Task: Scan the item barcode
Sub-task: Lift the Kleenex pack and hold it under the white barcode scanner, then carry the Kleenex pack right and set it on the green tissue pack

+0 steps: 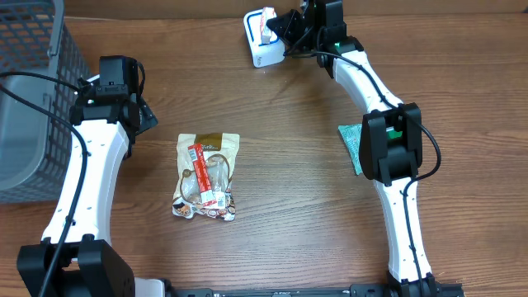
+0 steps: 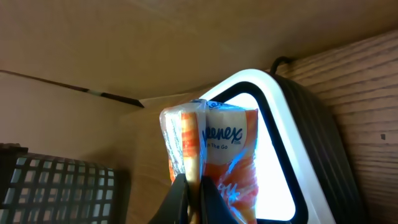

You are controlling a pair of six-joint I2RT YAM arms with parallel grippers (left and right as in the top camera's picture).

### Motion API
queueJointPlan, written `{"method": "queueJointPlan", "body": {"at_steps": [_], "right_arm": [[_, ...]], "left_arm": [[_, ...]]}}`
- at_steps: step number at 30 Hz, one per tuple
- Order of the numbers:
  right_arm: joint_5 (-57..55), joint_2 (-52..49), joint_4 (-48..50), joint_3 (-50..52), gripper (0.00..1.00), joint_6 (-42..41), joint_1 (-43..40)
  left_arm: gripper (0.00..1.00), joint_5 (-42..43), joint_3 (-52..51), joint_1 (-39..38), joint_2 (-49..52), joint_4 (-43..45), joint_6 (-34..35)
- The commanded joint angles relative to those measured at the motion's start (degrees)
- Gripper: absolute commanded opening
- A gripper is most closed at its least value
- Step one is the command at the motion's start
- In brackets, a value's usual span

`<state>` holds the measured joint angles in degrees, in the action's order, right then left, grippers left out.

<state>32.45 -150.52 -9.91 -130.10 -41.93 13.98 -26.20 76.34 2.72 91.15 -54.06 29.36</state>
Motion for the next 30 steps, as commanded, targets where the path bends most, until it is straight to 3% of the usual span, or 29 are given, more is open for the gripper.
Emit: {"method": "queueJointPlan", "body": {"at_steps": [1, 9, 19, 20, 25, 30], "right_arm": [[3.17, 0.50, 0.22, -0.70, 0.04, 1.49, -0.20], [4.13, 11.63, -12.09, -0.70, 0.04, 6.47, -1.36], [4.52, 29.81, -57.20, -0.70, 0.04, 26.14, -3.32], [4.31, 30.82, -65.75, -0.70, 0.04, 31.01, -4.26], [-5.84, 30.93, -84.26, 1.11, 0.04, 41.11, -5.33], [-18.45, 30.95, -87.14, 6.86, 0.04, 40.46, -4.98]], "left_arm": [[1.00, -0.76, 0.94, -0.15, 0.24, 0.15, -1.07], [1.00, -0.76, 0.94, -0.15, 0.24, 0.15, -1.07], [1.00, -0.76, 0.94, -0.15, 0.24, 0.15, -1.07], [1.00, -0.76, 0.94, -0.15, 0.24, 0.15, -1.07], [0.99, -0.76, 0.94, -0.15, 0.24, 0.15, -1.07], [1.00, -0.76, 0.94, -0.15, 0.24, 0.15, -1.07]]}}
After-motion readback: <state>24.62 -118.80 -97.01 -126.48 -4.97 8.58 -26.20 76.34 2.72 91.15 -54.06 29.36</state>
